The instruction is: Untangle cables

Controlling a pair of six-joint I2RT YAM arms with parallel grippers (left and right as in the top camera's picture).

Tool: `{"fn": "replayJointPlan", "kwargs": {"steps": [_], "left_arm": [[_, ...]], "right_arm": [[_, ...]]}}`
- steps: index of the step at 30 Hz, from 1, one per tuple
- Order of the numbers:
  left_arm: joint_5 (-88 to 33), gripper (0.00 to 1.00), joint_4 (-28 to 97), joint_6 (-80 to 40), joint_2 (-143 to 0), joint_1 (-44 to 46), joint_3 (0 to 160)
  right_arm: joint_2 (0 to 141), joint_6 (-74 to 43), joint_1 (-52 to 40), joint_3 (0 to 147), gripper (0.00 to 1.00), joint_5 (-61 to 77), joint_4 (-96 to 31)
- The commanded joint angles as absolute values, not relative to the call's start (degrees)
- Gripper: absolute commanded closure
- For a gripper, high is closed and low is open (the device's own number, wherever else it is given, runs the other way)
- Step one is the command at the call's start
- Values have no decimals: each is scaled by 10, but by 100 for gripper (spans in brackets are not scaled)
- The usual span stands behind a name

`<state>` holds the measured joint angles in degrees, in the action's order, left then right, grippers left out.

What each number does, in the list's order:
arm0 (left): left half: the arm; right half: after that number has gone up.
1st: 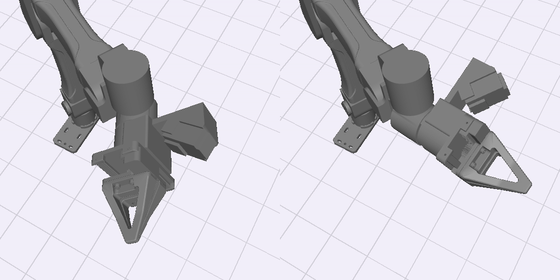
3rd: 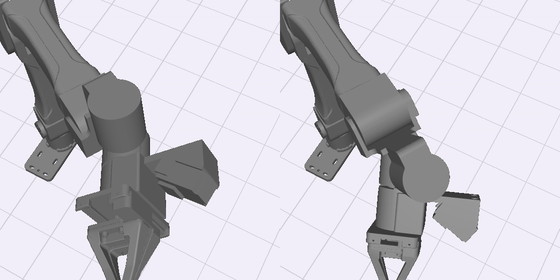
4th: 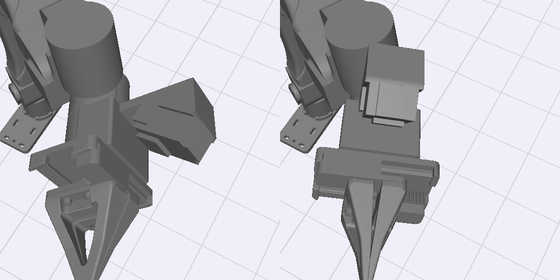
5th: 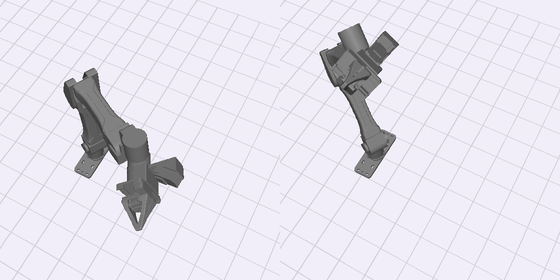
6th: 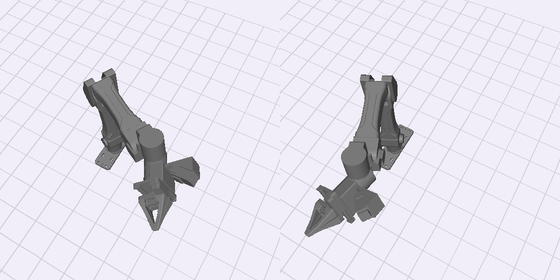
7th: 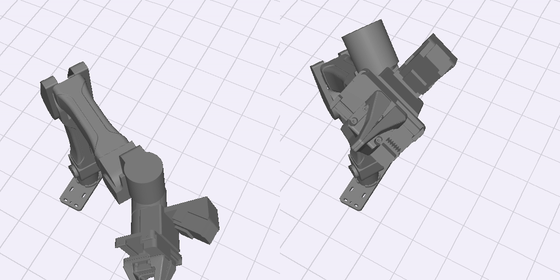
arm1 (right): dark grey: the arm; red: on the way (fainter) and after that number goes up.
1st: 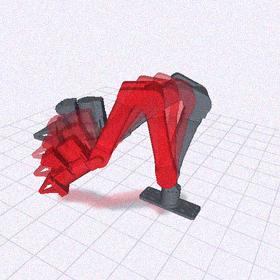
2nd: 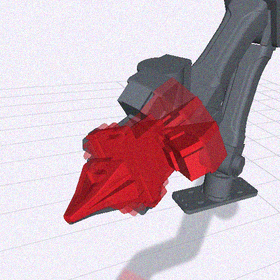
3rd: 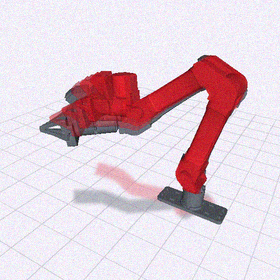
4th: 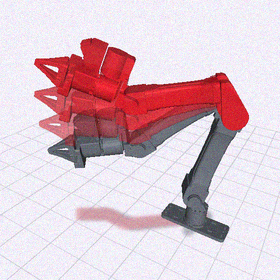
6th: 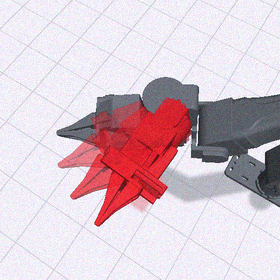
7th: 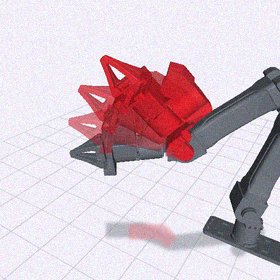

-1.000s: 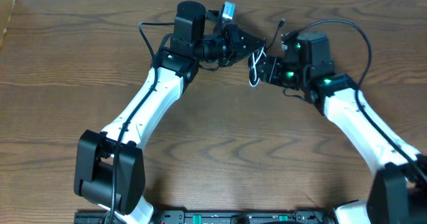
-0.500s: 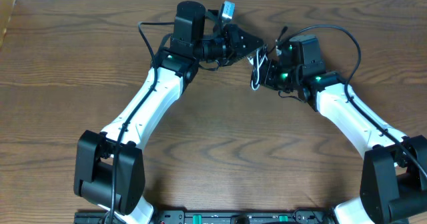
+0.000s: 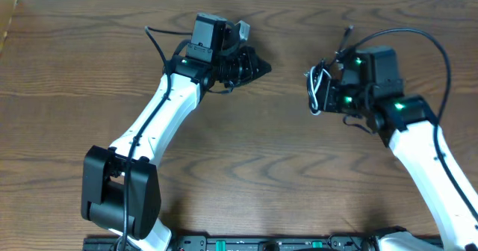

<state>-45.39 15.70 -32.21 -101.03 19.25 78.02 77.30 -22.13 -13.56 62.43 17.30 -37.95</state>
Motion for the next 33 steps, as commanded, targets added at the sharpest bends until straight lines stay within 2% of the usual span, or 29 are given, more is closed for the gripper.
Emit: {"fn": "replayJointPlan", "kwargs": {"steps": [1, 4, 5, 8, 11, 14, 21, 25, 33], "left_arm": [[-587, 85, 101, -231, -1007, 192, 790], [-661, 83, 50, -227, -1007, 194, 790], [-670, 78, 48, -227, -1007, 195, 790], [-670, 68, 70, -223, -1008, 197, 790], [-660, 67, 119, -194, -1009, 203, 790], [-632, 57, 158, -188, -1009, 213, 790], [-628, 35, 147, -187, -1009, 228, 790], [-628, 31, 147, -187, -1009, 229, 790], [-618, 32, 163, -187, -1026, 232, 790]], "right_arm": [[785, -177, -136, 629, 99, 131, -406], [798, -174, -136, 629, 99, 118, -416], [801, -169, -136, 629, 99, 116, -415], [811, -161, -137, 630, 99, 115, -416], [815, -160, -141, 629, 99, 110, -414], [817, -160, -146, 629, 99, 105, -414], [835, -160, -162, 629, 99, 78, -425], [851, -160, -168, 630, 99, 76, -426], [868, -169, -168, 630, 99, 92, -420]]}}
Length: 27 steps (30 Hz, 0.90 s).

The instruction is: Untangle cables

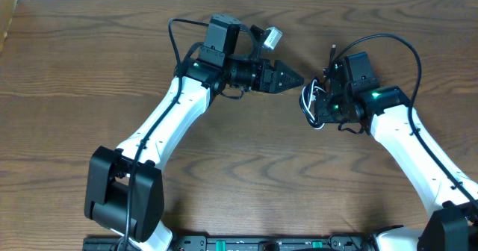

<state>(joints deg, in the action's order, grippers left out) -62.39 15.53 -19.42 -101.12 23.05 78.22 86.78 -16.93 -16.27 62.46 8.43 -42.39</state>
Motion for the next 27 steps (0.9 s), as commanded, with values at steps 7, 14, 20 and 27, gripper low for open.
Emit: {"fn": "replayJointPlan", "kwargs": {"steps": [7, 14, 20, 27], "left_arm": [[-618, 32, 166, -184, -1054, 255, 789], [-561, 43, 167, -185, -1072, 286, 789], [-456, 86, 198, -199, -1072, 287, 789], [-392, 92, 209, -249, -1072, 287, 789]], "right_arm": [[868, -172, -169, 630, 99, 92, -418], [868, -173, -169, 630, 99, 92, -415], [850, -173, -165, 635, 99, 119, -412], [781, -166, -110, 650, 99, 254, -429]]}}
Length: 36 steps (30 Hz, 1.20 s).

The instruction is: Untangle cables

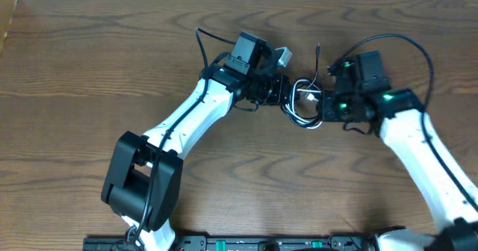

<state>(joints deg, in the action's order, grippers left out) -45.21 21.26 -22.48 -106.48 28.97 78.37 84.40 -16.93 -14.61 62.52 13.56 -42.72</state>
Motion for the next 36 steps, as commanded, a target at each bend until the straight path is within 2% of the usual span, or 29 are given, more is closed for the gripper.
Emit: {"fn": "replayJointPlan", "kwargs": {"steps": [1, 12, 14, 16, 22, 26, 33, 36], "left_arm": [[-391, 92, 207, -256, -1072, 286, 789], [-375, 92, 177, -285, -1072, 259, 789], [-392, 92, 154, -295, -1072, 249, 789], [-437, 93, 122, -295, -1072, 240, 789], [-601, 93, 0, -326, -1072, 215, 789], [-656, 93, -52, -396, -1072, 204, 789], [-665, 92, -70, -517, -1072, 197, 789], [-665, 92, -77, -553, -1072, 197, 789]], "right_arm": [[762, -166, -86, 650, 99, 320, -427], [716, -140, 34, 650, 99, 675, -407], [716, -130, 42, 650, 99, 697, -407], [716, -128, 42, 650, 99, 657, -422], [718, -152, 21, 648, 99, 419, -461], [727, -159, 4, 648, 82, 361, -438], [767, -171, -23, 648, 71, 333, -400], [787, -145, -40, 648, 59, 354, -380]]}}
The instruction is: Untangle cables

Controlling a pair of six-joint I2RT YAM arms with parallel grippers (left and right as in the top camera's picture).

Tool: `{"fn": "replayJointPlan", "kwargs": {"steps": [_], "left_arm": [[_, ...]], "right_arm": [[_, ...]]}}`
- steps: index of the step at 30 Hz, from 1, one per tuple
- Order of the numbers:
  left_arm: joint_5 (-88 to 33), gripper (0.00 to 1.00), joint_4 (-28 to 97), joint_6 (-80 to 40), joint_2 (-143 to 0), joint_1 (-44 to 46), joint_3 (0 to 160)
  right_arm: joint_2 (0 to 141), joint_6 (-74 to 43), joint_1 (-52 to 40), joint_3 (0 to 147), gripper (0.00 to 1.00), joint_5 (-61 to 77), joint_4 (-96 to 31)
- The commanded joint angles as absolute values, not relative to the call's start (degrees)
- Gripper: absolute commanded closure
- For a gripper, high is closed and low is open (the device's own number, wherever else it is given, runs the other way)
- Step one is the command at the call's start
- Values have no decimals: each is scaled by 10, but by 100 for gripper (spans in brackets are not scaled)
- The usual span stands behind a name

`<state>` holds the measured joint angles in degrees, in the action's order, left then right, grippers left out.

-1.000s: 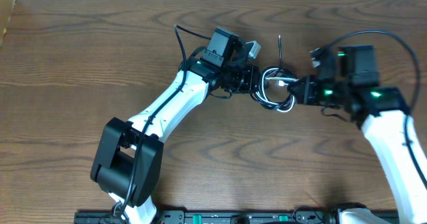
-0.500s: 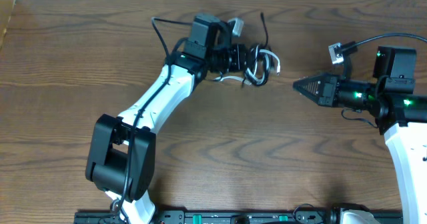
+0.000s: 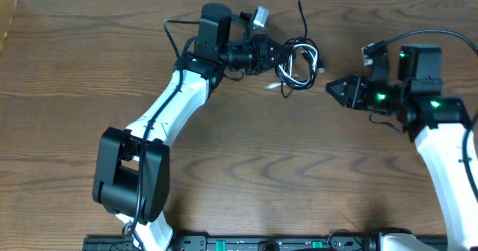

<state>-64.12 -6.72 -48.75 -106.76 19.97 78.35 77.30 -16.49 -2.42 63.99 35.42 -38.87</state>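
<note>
A tangled bundle of black and white cables (image 3: 300, 63) hangs at the far middle of the table, one black end sticking up toward the back edge. My left gripper (image 3: 279, 60) is shut on the bundle's left side. My right gripper (image 3: 331, 89) is to the right of the bundle and a little nearer, pointing left at it, apart from it and holding nothing. From above its fingers look like one narrow tip.
The brown wooden table (image 3: 239, 169) fills the view. The left arm's own black cable (image 3: 175, 31) loops behind its wrist. The right arm's black cable (image 3: 441, 34) arcs above its wrist at the far right.
The right gripper has let go of the bundle and now sits further right. The left gripper, shut on the bundle, has carried it up toward the back edge.
First the right gripper held the bundle at the right while the left gripper was far off. Then the left gripper pointed at the bundle from close by. Then both grippers were at the bundle in the middle. Now only the left one holds it.
</note>
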Motion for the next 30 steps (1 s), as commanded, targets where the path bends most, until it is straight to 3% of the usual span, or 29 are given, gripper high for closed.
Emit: {"fn": "replayJointPlan", "kwargs": {"steps": [1, 5, 13, 17, 21, 24, 30], "left_arm": [[-665, 93, -82, -569, -1072, 197, 789], [-665, 93, -109, -637, -1072, 197, 789], [-664, 92, -122, -749, -1072, 197, 789], [-665, 93, -126, -747, -1072, 197, 789], [-670, 93, -130, -675, -1072, 201, 789], [-671, 93, -130, -667, -1072, 204, 789], [-671, 93, -130, -662, -1072, 205, 789]], "right_arm": [[791, -127, -47, 648, 55, 362, -373], [795, -124, -58, 648, 50, 357, -342], [795, -233, -70, 648, 48, 313, -290], [799, -278, -95, 648, 38, 276, -272], [811, -314, -113, 648, 38, 260, -260], [829, -337, -117, 648, 43, 256, -253], [862, -347, -117, 648, 71, 268, -248]]}}
